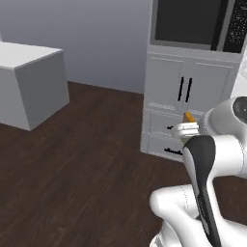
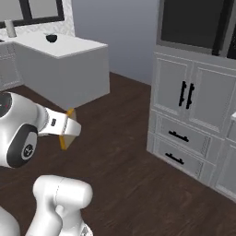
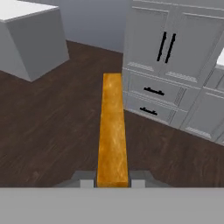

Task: Start the toaster. Once the lever pops up, take the bread to the plate on the dining counter.

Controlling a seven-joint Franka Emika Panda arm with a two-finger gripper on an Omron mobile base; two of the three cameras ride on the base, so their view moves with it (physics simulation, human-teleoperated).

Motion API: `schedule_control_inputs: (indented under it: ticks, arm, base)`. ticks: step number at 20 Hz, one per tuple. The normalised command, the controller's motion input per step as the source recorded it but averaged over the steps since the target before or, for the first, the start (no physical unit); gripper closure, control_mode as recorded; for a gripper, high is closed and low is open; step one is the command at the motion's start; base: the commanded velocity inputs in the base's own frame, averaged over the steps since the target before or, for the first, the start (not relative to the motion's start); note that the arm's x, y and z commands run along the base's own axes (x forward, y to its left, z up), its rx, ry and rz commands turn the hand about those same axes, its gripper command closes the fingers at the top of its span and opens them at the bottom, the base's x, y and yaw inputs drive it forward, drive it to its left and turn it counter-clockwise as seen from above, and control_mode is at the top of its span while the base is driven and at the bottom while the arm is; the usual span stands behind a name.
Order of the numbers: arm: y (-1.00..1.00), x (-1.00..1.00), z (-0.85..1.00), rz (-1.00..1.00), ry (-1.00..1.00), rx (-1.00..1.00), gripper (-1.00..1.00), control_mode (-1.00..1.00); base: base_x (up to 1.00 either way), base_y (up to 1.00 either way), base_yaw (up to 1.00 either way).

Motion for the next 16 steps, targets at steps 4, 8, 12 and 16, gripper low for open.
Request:
schedule_control_inputs:
  ticks: [4,8,12,16]
  arm:
    - [0.0,0.0,0.0,0.0,0.0,0.0,1.0,1.0]
    - [0.0,0.0,0.0,0.0,0.0,0.0,1.0,1.0]
    - [0.0,0.0,0.0,0.0,0.0,0.0,1.0,1.0]
    - [0.0,0.0,0.0,0.0,0.0,0.0,1.0,1.0]
  base:
    - [1.0,1.0,-0.15]
    - [1.0,1.0,-0.16]
    - [1.0,1.0,-0.16]
    - [1.0,1.0,-0.16]
